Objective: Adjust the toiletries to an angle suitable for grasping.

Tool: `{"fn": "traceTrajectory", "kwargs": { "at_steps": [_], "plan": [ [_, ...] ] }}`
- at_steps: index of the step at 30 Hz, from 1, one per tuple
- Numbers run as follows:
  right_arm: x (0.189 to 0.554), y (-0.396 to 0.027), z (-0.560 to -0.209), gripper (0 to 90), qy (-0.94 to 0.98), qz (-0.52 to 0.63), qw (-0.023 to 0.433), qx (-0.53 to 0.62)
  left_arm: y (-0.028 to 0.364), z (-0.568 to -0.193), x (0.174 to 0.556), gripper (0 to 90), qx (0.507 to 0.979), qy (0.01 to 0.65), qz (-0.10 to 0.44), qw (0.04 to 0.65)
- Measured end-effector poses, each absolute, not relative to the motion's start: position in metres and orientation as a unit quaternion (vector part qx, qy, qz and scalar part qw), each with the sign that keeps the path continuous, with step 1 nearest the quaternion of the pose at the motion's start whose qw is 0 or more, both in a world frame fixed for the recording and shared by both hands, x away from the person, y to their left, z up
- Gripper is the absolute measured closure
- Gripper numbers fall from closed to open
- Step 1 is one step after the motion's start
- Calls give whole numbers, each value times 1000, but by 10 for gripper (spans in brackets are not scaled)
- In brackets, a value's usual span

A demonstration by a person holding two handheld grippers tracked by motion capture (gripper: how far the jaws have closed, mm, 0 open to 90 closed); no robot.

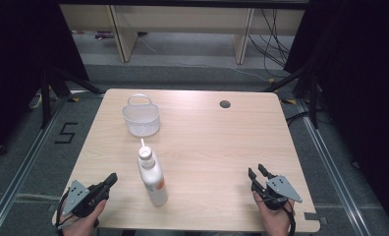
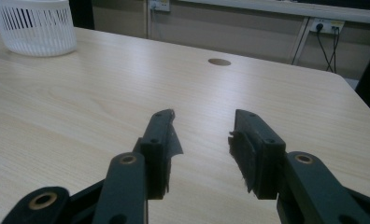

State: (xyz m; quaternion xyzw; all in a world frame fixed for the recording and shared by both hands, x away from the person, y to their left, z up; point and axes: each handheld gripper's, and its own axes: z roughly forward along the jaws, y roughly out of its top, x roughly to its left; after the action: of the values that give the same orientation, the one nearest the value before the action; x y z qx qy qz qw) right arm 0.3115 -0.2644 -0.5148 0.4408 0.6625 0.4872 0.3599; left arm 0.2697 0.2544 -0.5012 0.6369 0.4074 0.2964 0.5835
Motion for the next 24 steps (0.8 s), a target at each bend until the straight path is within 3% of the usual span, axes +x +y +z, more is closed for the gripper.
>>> {"fn": "traceTrajectory", "kwargs": {
  "at_steps": [14,24],
  "plan": [
    [312,-263,-515,592,664,486,358,442,203,-465,221,898,679,311,215,629],
    [314,-263,-515,591,668,487,358,434,161,-454,230,898,708,265,192,626]
  ]
}}
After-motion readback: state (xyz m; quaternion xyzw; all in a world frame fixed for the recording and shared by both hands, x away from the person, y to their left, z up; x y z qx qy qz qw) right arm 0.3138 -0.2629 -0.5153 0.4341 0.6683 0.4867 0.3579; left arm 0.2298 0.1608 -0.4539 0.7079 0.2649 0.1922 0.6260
